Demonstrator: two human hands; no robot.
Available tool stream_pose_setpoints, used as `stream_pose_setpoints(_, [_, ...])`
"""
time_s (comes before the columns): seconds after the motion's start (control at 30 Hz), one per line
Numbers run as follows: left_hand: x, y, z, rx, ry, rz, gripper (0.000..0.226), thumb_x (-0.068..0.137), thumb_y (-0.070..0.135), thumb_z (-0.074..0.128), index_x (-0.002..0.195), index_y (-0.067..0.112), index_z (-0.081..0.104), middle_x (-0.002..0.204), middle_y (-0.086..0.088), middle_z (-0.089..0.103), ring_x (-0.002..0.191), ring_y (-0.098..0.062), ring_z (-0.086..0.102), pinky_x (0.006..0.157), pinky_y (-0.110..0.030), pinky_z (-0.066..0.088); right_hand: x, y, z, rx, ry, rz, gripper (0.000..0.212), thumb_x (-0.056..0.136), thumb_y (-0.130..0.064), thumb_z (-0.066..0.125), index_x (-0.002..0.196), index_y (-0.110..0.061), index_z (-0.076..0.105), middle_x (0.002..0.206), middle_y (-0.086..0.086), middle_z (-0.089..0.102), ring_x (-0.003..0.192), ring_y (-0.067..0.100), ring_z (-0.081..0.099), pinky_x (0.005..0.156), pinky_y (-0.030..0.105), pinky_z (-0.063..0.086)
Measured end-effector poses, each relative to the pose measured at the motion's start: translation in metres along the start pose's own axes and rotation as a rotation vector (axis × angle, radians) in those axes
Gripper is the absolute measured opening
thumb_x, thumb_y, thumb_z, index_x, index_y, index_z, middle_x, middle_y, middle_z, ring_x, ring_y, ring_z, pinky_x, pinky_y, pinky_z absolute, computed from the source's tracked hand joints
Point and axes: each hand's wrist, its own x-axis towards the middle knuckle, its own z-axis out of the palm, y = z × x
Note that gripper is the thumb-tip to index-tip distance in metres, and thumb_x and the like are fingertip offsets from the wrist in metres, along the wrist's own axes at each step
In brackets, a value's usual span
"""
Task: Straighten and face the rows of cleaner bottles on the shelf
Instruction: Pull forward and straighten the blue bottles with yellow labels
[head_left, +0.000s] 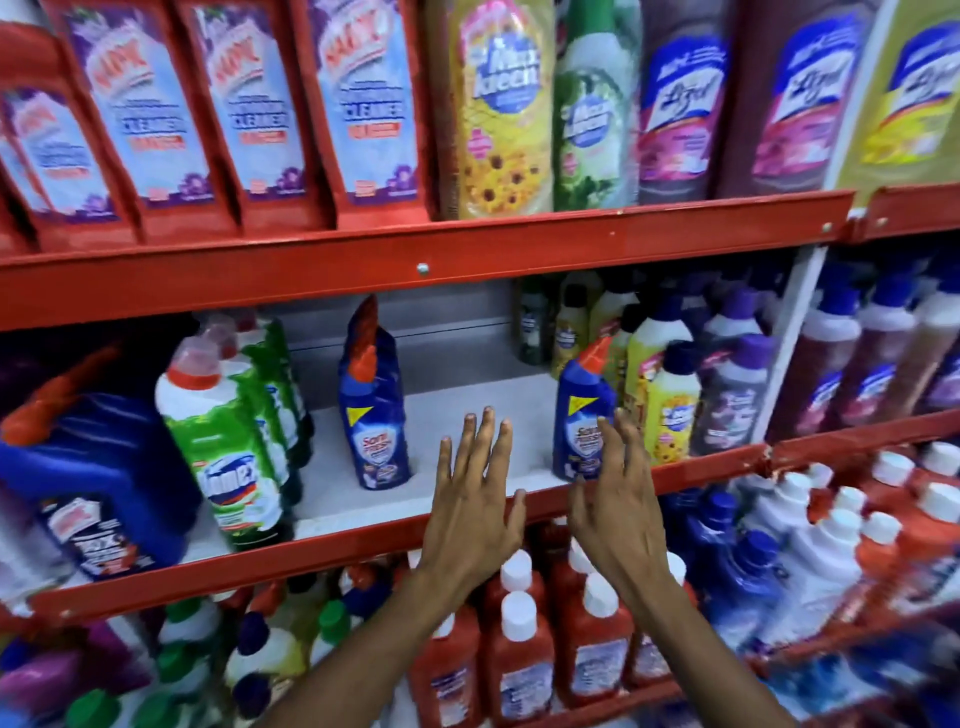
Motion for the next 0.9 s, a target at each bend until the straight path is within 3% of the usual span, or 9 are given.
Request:
stream_pose_setpoints(0.1, [0.02,0.018,0.015,-0.251,-0.087,-0.098,0.075,0.097,0.026,0.055,0.161,0.012,0.019,0.172,-0.008,0.019,0.16,-0.026,0.018,0.132,-0.045,0.017,0.012,0.024,-0.003,0.233,-0.058,0.083,0.063,0.079,-0.001,0.056,0.139,-0.004,0.039,0.14,0.016,0.049,0.13,0.03,0.046,0.109,0.033,0.039])
stream_pose_setpoints(0.23, [0.045,0.037,0.031,-0.542,-0.113,-0.29,0.066,0.095,0.02,0.066,0.154,0.012,0.038,0.159,-0.009,0.049,0.144,-0.025,0.049,0.12,-0.038,0.041,0.029,0.04,-0.008,0.345,-0.142,0.098,0.056,0.08,0.002,0.056,0.135,-0.009,0.047,0.132,0.009,0.061,0.12,0.022,0.057,0.1,0.021,0.041])
stream_pose_setpoints(0.3, [0.053,0.046,0.036,-0.645,-0.117,-0.336,0.058,0.092,0.015,0.071,0.146,0.013,0.048,0.143,-0.007,0.065,0.126,-0.02,0.064,0.109,-0.036,0.053,0.035,0.044,-0.009,0.328,-0.176,0.07,0.051,0.084,0.001,0.057,0.134,-0.008,0.05,0.129,0.009,0.064,0.117,0.022,0.061,0.097,0.022,0.043])
stream_pose_setpoints(0.37, [0.059,0.05,0.038,-0.705,-0.091,-0.399,0.05,0.09,0.009,0.072,0.137,0.012,0.057,0.129,-0.007,0.074,0.109,-0.015,0.07,0.095,-0.024,0.057,0.04,0.046,-0.009,0.342,-0.198,0.086,0.043,0.087,0.0,0.058,0.129,-0.008,0.054,0.123,0.008,0.068,0.111,0.023,0.066,0.092,0.027,0.049])
stream_pose_setpoints(0.5, [0.057,0.049,0.03,-0.717,0.054,-0.433,0.034,0.09,0.003,0.069,0.123,0.009,0.067,0.11,-0.005,0.079,0.094,-0.014,0.075,0.073,0.001,0.049,0.043,0.035,-0.009,0.414,-0.177,0.122,0.034,0.088,0.002,0.059,0.12,-0.009,0.06,0.11,0.002,0.072,0.102,0.02,0.069,0.089,0.03,0.054])
stream_pose_setpoints(0.73, [0.01,0.002,-0.016,-0.695,0.31,-0.379,0.033,0.094,0.009,0.068,0.126,0.013,0.066,0.111,0.005,0.078,0.101,-0.004,0.075,0.09,-0.015,0.057,0.027,-0.032,0.012,0.594,-0.216,0.033,0.035,0.088,-0.005,0.062,0.122,-0.014,0.061,0.106,-0.007,0.073,0.092,-0.008,0.068,0.08,0.007,0.05])
stream_pose_setpoints(0.9, [-0.026,-0.049,-0.047,-0.617,0.366,-0.473,0.031,0.096,0.013,0.067,0.126,0.017,0.067,0.11,0.005,0.079,0.099,-0.005,0.076,0.09,-0.023,0.059,0.01,-0.09,0.044,0.664,-0.302,-0.013,0.035,0.087,-0.006,0.062,0.121,-0.016,0.062,0.107,-0.005,0.075,0.094,0.003,0.071,0.085,0.02,0.057])
